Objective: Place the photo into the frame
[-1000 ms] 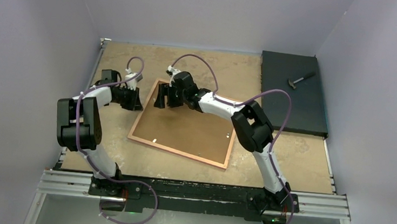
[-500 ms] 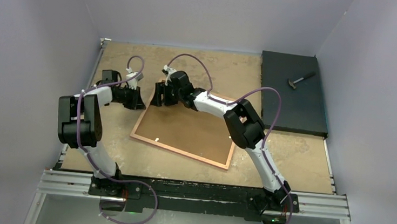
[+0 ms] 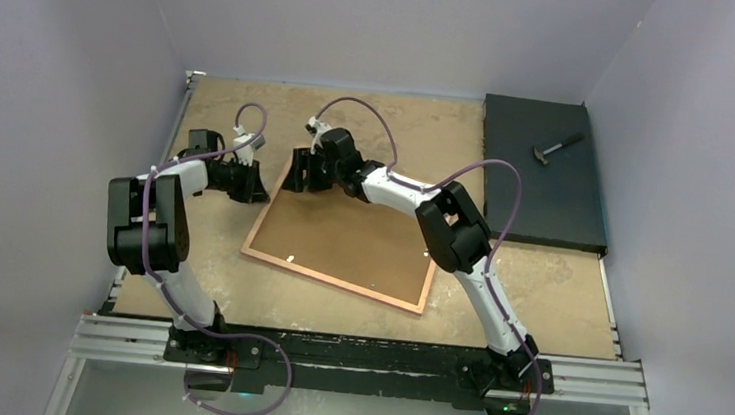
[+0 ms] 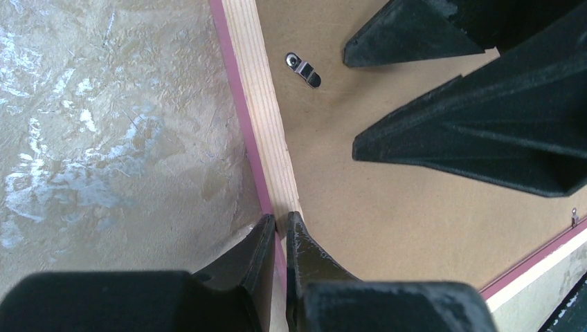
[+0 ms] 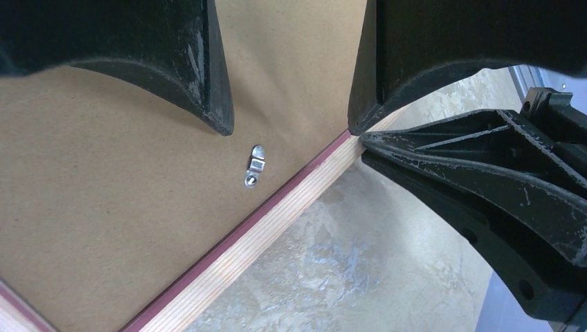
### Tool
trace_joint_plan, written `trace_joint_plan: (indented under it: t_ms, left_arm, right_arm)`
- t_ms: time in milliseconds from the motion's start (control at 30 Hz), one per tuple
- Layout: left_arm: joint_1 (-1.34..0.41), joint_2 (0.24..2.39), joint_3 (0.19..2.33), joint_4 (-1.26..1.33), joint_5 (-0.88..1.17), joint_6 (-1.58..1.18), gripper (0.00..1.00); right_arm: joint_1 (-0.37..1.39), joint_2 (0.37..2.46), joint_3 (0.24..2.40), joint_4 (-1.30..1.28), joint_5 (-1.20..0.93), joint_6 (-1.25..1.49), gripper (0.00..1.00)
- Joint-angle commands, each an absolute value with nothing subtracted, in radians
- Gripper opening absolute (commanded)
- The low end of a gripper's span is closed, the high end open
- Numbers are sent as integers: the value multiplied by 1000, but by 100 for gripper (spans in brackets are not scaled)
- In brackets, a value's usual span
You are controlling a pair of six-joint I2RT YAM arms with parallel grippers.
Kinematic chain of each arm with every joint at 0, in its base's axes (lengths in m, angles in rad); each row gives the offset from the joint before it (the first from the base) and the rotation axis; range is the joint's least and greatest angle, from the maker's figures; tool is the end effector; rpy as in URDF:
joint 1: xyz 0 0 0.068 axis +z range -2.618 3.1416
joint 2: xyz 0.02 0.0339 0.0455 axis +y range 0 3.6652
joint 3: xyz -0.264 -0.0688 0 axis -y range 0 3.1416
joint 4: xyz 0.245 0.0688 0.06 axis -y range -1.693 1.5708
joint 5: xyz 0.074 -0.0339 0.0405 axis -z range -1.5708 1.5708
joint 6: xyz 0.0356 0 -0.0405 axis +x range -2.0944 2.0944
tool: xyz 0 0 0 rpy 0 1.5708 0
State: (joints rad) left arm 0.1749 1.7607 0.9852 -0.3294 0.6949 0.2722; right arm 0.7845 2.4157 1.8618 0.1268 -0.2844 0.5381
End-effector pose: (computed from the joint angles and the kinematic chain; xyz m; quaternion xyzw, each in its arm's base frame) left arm 0.3312 0.0354 0.1535 0.1230 0.9099 -0.2749 0.2851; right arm 0.3863 0.3997 0.1661 -0.1784 0.8167 0.4231 0.3496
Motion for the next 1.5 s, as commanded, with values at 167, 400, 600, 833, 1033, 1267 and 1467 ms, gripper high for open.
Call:
trace_joint_plan:
  t_ms: [167,400,600,833,1033,1267,1467]
  left_arm:
    - [164,1813,944,-358,648,298,0]
    - [164,1808,938,-365,638,314,0]
    - [164,1809,936,-369,647,309,0]
    - [164,1804,939,-375,651,308,0]
    - [163,1803,935,-377,650,310,0]
    - [164,1803,931,-377,653,311,0]
    - [164,1790,937,-387,657,310,0]
  right_arm:
    - [774,2447,1896,180,-361,570,62]
    - [774,2464,1892,223,-399,604,60]
    - [774,2477,1897,236,-426,615,59]
    - [774,2483,1903,248,-450,626,58]
    - [773,2491,1914,257,-464,634,56]
    - [772,2500,1925,251,-481,634,56]
    - [761,2420,1879,226,-442,589,56]
